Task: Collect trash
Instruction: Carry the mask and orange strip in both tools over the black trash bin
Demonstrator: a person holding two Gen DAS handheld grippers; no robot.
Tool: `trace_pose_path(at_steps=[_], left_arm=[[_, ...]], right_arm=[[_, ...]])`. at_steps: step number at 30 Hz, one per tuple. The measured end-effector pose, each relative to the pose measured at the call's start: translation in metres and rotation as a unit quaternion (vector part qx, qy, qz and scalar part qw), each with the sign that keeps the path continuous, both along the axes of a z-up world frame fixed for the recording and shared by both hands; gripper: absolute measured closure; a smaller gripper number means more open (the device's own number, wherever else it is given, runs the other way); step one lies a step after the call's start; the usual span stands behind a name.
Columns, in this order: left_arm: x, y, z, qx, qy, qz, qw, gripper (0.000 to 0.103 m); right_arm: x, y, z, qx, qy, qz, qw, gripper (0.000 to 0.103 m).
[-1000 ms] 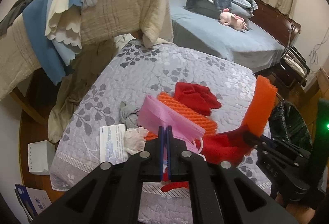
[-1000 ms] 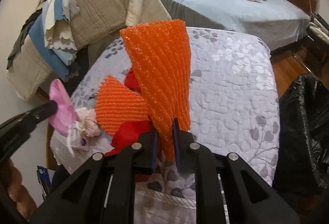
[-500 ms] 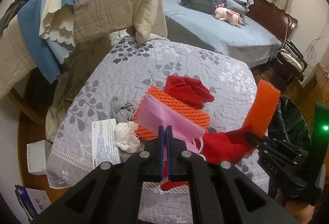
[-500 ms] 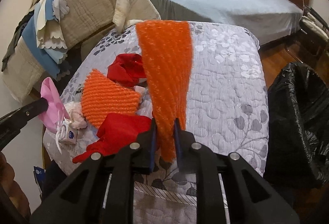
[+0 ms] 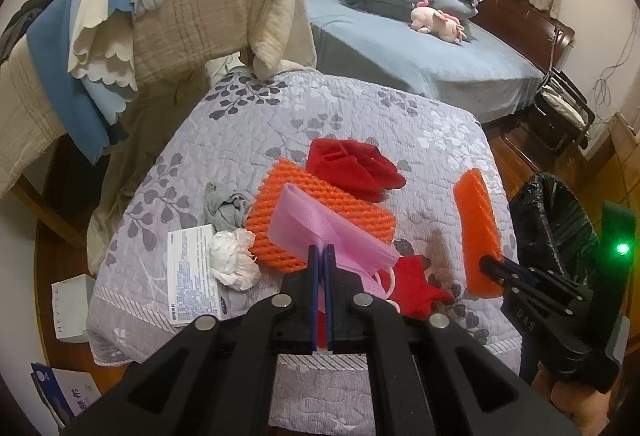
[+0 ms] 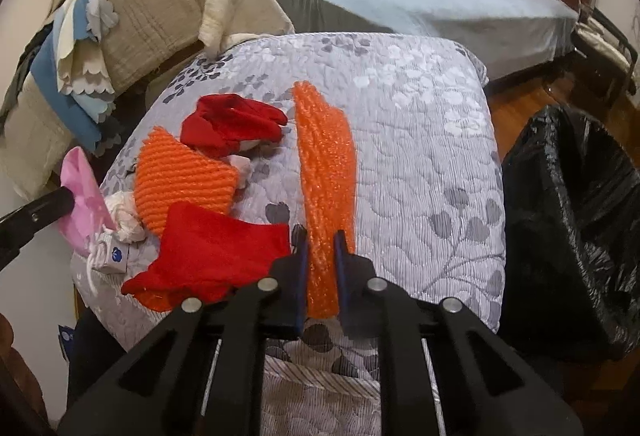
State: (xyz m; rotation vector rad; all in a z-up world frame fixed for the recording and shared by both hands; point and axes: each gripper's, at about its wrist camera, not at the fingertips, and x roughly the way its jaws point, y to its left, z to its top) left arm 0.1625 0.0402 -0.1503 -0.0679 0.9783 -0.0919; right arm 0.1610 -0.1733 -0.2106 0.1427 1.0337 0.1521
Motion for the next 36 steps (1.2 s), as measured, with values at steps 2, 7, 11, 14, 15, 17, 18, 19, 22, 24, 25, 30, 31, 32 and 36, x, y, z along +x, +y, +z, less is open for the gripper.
trace_pose_path(at_steps=[2, 7, 11, 14, 15, 17, 18, 19, 22, 24, 25, 30, 31, 32, 36], left_arm=[[0.000, -0.001, 0.000, 0.001, 0.001, -0.001, 1.0000, 0.100], [-0.002, -0.004, 0.003, -0.002, -0.002, -0.003, 1.0000, 0.100], [-0.008, -0.011, 0.008, -0.001, -0.008, -0.009, 0.9999, 0.100], [-0.013, -0.019, 0.014, -0.001, -0.011, -0.016, 0.9998, 0.100], [-0.014, -0.022, 0.016, -0.001, -0.012, -0.019, 0.9997, 0.100], [-0.016, -0.026, 0.020, 0.000, -0.015, -0.023, 0.9996, 0.100], [-0.017, -0.029, 0.022, 0.001, -0.017, -0.026, 0.9995, 0.100], [-0.019, -0.032, 0.023, 0.000, -0.019, -0.029, 0.9994, 0.100], [-0.022, -0.043, 0.027, 0.002, -0.021, -0.035, 0.9992, 0.100], [-0.024, -0.049, 0.029, 0.002, -0.021, -0.039, 0.9990, 0.100], [-0.025, -0.055, 0.030, 0.004, -0.022, -0.041, 0.9989, 0.100], [-0.029, -0.086, 0.035, 0.019, -0.030, -0.055, 0.9979, 0.100], [-0.029, -0.093, 0.036, 0.018, -0.030, -0.059, 0.9976, 0.100], [-0.029, -0.100, 0.036, 0.017, -0.030, -0.065, 0.9973, 0.100], [-0.028, -0.129, 0.036, 0.013, -0.029, -0.086, 0.9958, 0.100]], right_arm=[[-0.002, -0.001, 0.005, 0.005, -0.008, 0.000, 1.000, 0.093], [-0.005, -0.004, 0.026, 0.006, -0.025, -0.004, 1.000, 0.094], [-0.011, -0.012, 0.039, 0.010, -0.033, -0.012, 0.999, 0.094], [-0.019, -0.016, 0.047, 0.006, -0.036, -0.017, 0.999, 0.094], [-0.021, -0.018, 0.050, 0.006, -0.037, -0.020, 0.999, 0.094], [-0.027, -0.024, 0.055, 0.010, -0.041, -0.026, 0.999, 0.094], [-0.029, -0.027, 0.057, 0.009, -0.043, -0.029, 0.999, 0.094], [-0.032, -0.031, 0.061, 0.009, -0.045, -0.033, 0.998, 0.094], [-0.038, -0.041, 0.068, 0.008, -0.051, -0.042, 0.998, 0.094], [-0.041, -0.047, 0.071, 0.007, -0.053, -0.047, 0.997, 0.094], [-0.043, -0.053, 0.073, 0.005, -0.055, -0.050, 0.997, 0.094], [-0.051, -0.075, 0.076, -0.005, -0.057, -0.063, 0.996, 0.094], [-0.053, -0.084, 0.077, -0.008, -0.057, -0.067, 0.996, 0.094], [-0.055, -0.089, 0.077, -0.010, -0.058, -0.071, 0.996, 0.094], [-0.062, -0.120, 0.079, -0.023, -0.060, -0.094, 0.994, 0.094]])
